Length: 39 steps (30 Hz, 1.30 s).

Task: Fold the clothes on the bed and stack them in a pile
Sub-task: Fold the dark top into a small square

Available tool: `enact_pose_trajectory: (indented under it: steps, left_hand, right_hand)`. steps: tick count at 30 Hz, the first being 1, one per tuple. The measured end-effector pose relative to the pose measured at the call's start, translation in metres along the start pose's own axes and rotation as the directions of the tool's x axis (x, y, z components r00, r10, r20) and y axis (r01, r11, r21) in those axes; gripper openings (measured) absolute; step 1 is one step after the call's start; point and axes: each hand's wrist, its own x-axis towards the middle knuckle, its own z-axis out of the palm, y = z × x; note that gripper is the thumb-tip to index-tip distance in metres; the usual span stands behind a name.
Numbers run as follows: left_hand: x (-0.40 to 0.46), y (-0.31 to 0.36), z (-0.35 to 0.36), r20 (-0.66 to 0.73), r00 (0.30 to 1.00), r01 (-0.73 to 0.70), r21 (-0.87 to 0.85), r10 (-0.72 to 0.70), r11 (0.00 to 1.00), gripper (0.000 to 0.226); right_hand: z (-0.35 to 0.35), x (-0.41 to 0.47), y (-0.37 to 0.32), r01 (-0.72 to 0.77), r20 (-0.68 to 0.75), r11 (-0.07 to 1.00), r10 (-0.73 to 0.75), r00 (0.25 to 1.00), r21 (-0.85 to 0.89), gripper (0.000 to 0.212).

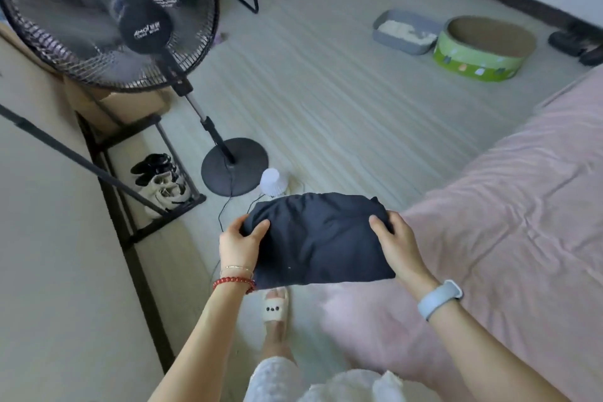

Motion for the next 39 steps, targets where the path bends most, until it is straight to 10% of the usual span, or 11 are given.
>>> enact_pose_trajectory:
  steps: [12,26,39]
  left_hand:
    - [0.194,0.148,0.109,0.417,0.880,-0.338,0.210,0.229,0.918,0.031]
    - [0.146,0.385,0.541,0.909,0.282,-0.736,0.000,0.306,0.677,0.034]
    - [-0.019,0.524,0.894,0.896,-0.202,-0.858,-0.357,0.395,0.370,0.029]
  right_hand:
    - [0.010,0.122,-0.061,-0.052,-0.390,0.969,0.146,0.909,0.243,0.010]
    - [-0.283,0.263,-0.076,0.091,-0.818,0.896,0.352,0.454,0.435,0.011]
    - [-0.526,0.346,-0.090,0.442,-0.788,0.673,0.598,0.146,0.593,0.014]
